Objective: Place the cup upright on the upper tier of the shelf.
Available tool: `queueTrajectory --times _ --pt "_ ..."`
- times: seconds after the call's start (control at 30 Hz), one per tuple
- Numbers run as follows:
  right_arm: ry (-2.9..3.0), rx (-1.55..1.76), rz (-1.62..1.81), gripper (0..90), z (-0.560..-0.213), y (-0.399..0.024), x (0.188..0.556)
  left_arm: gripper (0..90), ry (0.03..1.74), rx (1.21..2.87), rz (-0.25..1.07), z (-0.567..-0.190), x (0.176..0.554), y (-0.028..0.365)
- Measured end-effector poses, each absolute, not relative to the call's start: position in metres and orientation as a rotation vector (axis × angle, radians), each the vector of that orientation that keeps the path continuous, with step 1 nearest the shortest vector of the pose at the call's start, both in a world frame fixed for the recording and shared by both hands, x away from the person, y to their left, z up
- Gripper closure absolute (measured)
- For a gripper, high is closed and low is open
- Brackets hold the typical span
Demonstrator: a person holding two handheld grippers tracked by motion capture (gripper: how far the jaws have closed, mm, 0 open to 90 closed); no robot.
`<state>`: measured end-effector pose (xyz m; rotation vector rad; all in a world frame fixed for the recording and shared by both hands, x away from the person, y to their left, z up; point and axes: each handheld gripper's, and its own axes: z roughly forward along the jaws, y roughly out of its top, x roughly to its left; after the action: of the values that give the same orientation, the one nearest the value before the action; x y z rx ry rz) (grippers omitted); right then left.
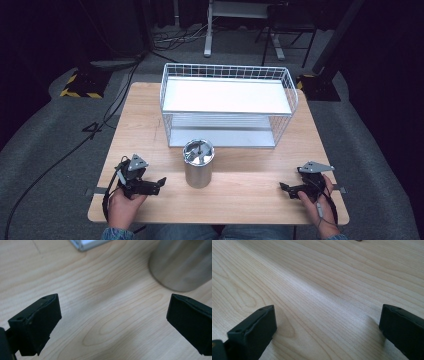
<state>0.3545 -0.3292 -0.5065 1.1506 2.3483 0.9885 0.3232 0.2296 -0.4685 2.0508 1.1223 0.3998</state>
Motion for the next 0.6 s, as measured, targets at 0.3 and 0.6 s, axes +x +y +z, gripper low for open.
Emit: queueTrajectory --times 0.3,0.6 --pt "2.343 1.149 0.992 3.1 -0.506 -0.33 0.354 0.3 0.974 1.901 0.408 -0.447 0.311 0.231" --pt "2.342 1.149 0.991 3.2 -0.506 -0.33 0.354 0.3 0.912 1.842 0.385 -0.439 0.307 0.231"
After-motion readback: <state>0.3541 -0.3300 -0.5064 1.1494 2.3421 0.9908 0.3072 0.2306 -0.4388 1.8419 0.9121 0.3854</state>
